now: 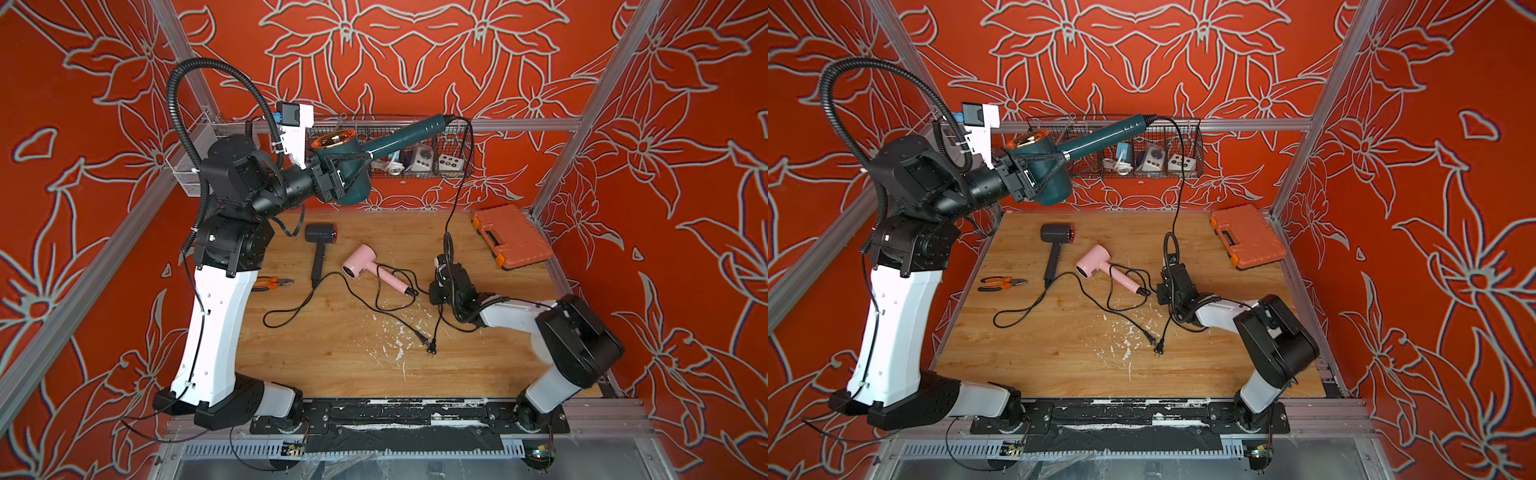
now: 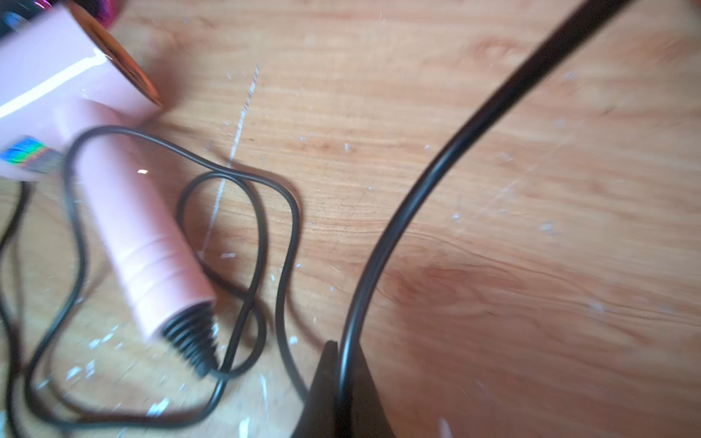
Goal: Wrap the cord around the hair dryer
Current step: Wrap the power cord around the hair dryer.
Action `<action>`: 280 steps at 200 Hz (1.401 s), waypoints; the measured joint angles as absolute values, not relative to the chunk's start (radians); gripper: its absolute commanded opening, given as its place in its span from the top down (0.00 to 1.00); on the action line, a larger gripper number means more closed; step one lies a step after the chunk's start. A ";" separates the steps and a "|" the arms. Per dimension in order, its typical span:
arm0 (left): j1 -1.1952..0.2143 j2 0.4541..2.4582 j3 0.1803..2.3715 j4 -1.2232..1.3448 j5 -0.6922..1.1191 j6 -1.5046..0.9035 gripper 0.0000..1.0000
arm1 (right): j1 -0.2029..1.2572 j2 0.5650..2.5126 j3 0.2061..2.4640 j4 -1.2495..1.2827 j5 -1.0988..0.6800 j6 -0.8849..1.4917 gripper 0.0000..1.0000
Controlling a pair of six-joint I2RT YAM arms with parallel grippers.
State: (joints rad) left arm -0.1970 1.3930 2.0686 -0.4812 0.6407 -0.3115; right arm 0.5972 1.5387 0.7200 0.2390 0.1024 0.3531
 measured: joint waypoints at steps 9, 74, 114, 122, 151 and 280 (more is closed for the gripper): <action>-0.197 1.390 2.049 -0.481 0.635 -0.304 1.00 | 0.597 1.459 0.713 0.194 0.101 0.331 1.00; -0.186 1.497 1.981 -0.475 0.634 -0.284 1.00 | 0.614 0.941 0.764 -0.279 0.052 0.189 1.00; -0.187 1.575 1.885 -0.440 0.697 -0.280 1.00 | 0.630 0.910 1.010 -0.576 -0.016 0.073 1.00; -0.195 1.582 1.852 -0.441 0.706 -0.270 1.00 | 0.630 0.918 1.069 -0.625 -0.032 0.046 1.00; -0.261 1.583 1.747 -0.476 0.723 -0.191 1.00 | 0.635 0.962 1.268 -0.767 -0.070 -0.049 1.00; -0.449 1.423 1.299 -0.465 0.801 0.010 1.00 | 0.636 1.185 1.709 -1.000 0.022 -0.355 1.00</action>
